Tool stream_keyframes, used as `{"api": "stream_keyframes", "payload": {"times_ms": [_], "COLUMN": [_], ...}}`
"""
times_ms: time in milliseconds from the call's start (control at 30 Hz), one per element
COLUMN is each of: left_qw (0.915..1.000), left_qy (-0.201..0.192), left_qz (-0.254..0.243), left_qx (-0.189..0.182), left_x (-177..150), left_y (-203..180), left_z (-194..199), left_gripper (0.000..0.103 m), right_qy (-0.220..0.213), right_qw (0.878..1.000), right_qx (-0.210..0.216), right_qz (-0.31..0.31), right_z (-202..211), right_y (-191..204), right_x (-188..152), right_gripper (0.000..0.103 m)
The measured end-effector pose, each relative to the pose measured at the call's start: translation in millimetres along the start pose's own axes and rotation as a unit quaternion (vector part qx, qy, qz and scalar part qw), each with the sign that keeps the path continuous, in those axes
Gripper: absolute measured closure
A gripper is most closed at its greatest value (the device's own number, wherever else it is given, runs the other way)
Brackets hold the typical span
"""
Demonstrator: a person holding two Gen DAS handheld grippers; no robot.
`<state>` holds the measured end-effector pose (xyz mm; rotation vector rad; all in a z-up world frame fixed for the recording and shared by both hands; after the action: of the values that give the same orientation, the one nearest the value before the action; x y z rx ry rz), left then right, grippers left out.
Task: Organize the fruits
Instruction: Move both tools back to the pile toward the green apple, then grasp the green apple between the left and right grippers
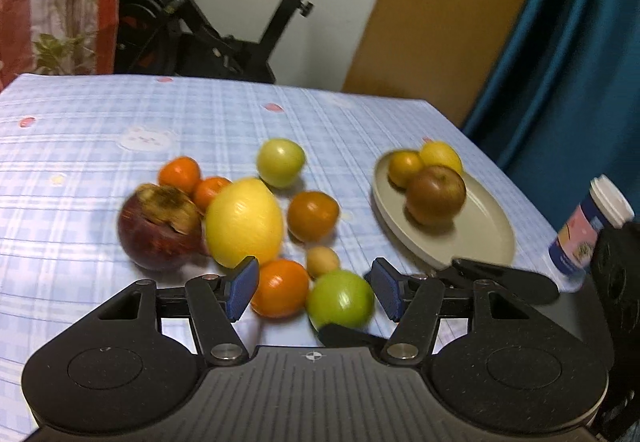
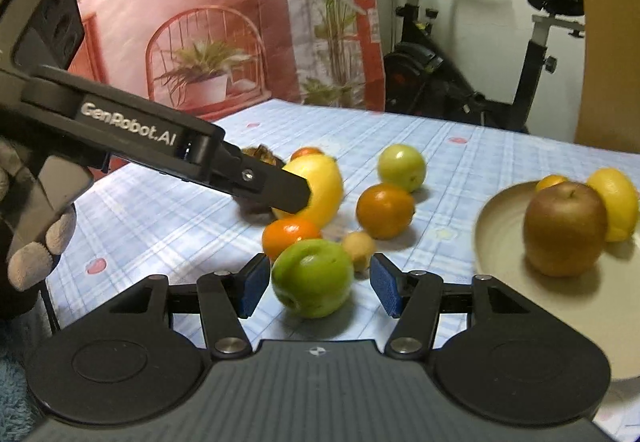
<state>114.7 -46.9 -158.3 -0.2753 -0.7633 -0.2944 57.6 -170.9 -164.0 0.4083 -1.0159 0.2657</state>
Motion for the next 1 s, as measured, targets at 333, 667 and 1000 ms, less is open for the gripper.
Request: {"api": "stream_keyframes", "payload": {"times_ms": [333, 667, 1000], "left_qw": [0.9992, 0.9991, 0.9991], "left_qy": [0.024, 0.026, 0.017], "left_qz": [-0.024, -0.030, -0.027], "left_qx": [-0.023, -0.018, -0.028], "left_x": [-10.4, -14.9, -13.8], "left_y": [-14.3, -19.2, -25.4], "left_z": [-8.3, -12.7, -9.6], "left_gripper": [0.051, 0.052, 0.052], "right_qy": [0.004, 0.013, 0.003], "right_qw": [0.999, 0.999, 0.999], "right_qx": [0.020, 0.021, 0.017], "right_qz": [-0.030, -0.040, -0.040], "right_z": [-0.3, -2.6, 3.2], "right_y": [-10.1, -12.7, -15.3], "right_x": [-4.2, -5.3, -5.2], "right_gripper": [0.052, 0.052, 0.053]}}
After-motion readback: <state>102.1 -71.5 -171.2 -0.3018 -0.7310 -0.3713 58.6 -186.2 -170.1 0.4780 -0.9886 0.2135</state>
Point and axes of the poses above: each gripper's, at about its wrist camera, not at the fingertips, and z roughly against the way its jaws point, y to its left, x to its top, the point moved 2 cm from there along -z, roughly the way its jaws point, and after that the axes turned 11 degrees about x, right-handed, at the moved point
